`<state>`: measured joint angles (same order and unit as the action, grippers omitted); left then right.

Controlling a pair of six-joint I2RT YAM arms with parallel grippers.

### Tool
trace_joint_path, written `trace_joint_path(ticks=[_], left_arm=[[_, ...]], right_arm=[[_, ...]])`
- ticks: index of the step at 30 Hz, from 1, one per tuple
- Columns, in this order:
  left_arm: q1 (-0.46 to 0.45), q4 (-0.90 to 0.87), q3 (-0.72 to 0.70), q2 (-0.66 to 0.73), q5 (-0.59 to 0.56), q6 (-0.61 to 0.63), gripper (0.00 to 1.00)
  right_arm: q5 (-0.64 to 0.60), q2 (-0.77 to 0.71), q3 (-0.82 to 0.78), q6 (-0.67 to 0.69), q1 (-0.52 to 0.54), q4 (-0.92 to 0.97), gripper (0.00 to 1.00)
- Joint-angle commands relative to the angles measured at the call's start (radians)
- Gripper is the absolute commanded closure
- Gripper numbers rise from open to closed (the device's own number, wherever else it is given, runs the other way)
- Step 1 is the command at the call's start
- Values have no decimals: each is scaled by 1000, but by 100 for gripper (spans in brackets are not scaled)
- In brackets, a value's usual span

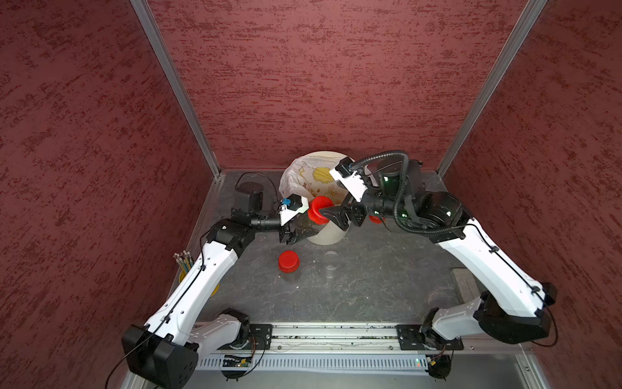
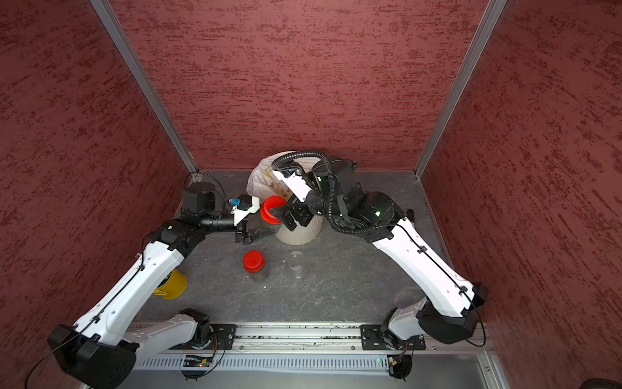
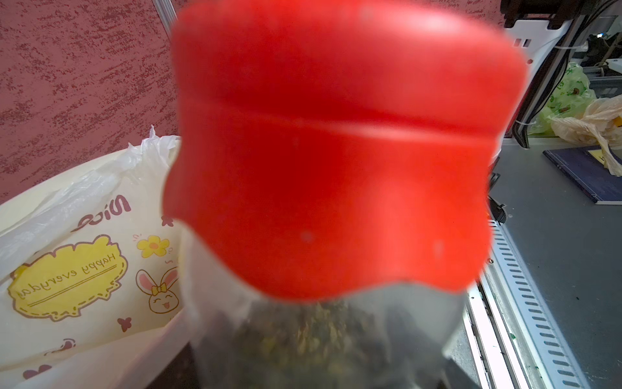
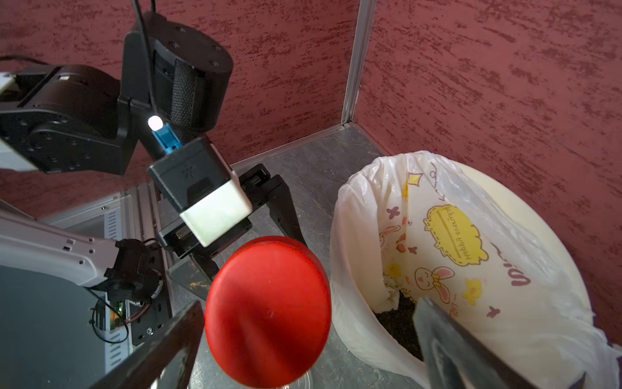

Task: Empty moldy tea leaves from jars
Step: Screw the lid onto the jar.

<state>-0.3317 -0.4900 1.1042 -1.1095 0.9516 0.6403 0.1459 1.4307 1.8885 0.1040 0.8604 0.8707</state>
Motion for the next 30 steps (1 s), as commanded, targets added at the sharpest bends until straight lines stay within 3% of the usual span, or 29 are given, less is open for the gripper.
trace_joint_path(ticks=[1,17,30], left_arm=[[1,22,6,12,9,-10,39],[2,18,12,7,1,-10,38],[1,17,9,6,4,-11,38]], right_arm=[[-74,-10,5,-120,23,13,1],[-147,52,8,-201,110,36,2],[-147,64,-2,-197,115,21,14]])
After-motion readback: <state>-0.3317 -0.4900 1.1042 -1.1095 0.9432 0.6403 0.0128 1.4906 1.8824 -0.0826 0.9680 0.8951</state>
